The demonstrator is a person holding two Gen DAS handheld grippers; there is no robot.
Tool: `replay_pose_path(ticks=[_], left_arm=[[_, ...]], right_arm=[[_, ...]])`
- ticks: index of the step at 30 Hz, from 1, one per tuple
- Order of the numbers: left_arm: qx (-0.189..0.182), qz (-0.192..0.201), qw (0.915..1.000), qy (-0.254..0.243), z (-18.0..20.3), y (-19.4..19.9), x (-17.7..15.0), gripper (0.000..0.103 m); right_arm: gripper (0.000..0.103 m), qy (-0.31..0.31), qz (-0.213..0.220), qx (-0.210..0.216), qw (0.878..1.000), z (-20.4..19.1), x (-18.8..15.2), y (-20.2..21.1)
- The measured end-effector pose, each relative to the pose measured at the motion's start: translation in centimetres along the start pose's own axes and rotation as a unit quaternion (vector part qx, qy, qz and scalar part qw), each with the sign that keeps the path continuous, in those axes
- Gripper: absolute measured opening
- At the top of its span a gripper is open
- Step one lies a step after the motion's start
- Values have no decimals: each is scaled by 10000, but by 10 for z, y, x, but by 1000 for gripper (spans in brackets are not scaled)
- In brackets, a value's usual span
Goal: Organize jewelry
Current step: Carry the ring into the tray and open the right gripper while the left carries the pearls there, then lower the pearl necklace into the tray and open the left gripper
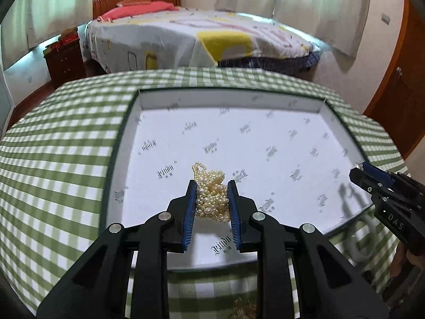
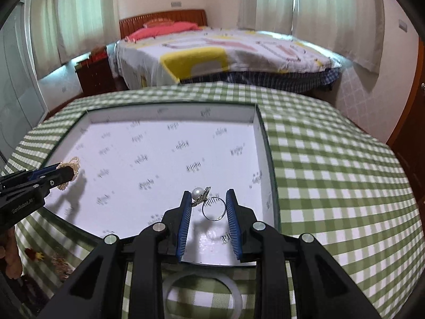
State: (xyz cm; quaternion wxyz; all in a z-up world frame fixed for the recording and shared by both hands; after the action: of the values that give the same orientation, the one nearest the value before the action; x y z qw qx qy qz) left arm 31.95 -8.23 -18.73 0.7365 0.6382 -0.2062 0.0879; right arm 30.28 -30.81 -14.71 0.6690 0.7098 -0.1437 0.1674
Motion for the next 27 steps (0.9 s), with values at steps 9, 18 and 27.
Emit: replay_pose_path(ticks=[9,18,27], left_arm=[[100,-160,9998,-62,-2,-14,2,24],[70,-193,9998,2,-3,-18,1,46],[-1,8,10000,10,-2,4,-3,57]], right_arm=[[27,-34,-260,-34,9997,6,-2,-15],[44,16,-205,-43,9998,5,-2,-14],[47,-54,-94,13,9999,2,-6,-1]])
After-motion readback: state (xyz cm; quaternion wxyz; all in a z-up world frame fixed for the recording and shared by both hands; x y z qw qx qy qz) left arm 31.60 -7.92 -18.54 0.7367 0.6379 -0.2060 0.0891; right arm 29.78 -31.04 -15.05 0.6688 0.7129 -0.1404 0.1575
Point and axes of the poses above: each gripper's, at about its wrist camera, not at the fingertips, and y roughly against the way its jaws point, z to its right, x to its top, the point moved 2 cm from there along -y, roughly the way its jaws point, and after that the axes turned 15 degrees about -z, right-handed, at the moved point
